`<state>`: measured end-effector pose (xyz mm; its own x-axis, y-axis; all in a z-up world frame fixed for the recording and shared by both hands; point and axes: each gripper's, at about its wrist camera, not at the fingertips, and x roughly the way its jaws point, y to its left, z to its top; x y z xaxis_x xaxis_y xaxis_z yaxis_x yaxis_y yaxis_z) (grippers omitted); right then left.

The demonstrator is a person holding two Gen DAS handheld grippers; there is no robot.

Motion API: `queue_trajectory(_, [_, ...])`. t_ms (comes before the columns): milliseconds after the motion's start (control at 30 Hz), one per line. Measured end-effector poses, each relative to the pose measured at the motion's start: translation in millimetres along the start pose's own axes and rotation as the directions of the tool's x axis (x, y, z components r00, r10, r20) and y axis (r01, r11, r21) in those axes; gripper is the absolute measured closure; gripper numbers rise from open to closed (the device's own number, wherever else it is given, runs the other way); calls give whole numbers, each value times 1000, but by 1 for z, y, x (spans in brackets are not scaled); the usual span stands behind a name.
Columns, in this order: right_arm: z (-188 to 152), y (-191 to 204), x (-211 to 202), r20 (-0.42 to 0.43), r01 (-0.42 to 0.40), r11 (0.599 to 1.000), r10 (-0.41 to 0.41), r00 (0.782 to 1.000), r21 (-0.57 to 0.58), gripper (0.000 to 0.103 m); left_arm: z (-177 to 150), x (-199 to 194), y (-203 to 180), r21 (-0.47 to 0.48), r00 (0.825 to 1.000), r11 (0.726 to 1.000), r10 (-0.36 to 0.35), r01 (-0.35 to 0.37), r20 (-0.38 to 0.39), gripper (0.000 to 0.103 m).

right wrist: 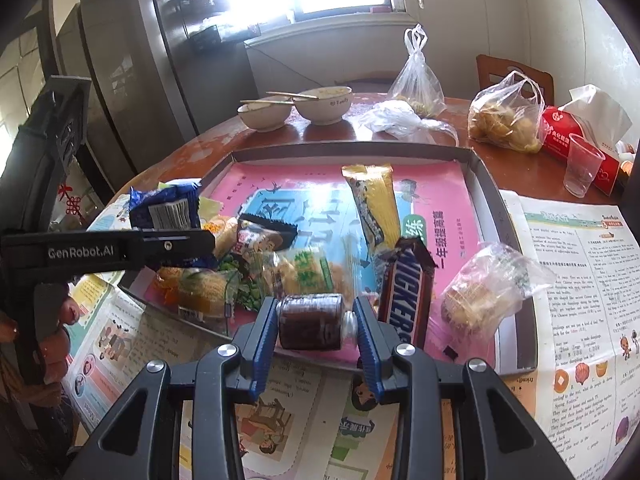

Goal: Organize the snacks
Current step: 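Lower chocolate roll into box with right gripper while left gripper lowers blue pack in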

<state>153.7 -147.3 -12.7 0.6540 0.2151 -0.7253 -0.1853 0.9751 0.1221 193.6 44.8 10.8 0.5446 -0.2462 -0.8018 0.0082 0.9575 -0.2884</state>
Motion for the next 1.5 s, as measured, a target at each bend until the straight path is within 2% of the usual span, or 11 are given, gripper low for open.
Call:
queue_trajectory(467, [-1,-2,-1,-2,32,999,-32,999,-4,64,0,1,0,1,1000,1000,9,-9,0,50])
queue_trajectory(1500, [0,-8,-1,-5,46,999,-46,999,13,64,-3,3,-12,40,1000,999,7,-7,-4,50])
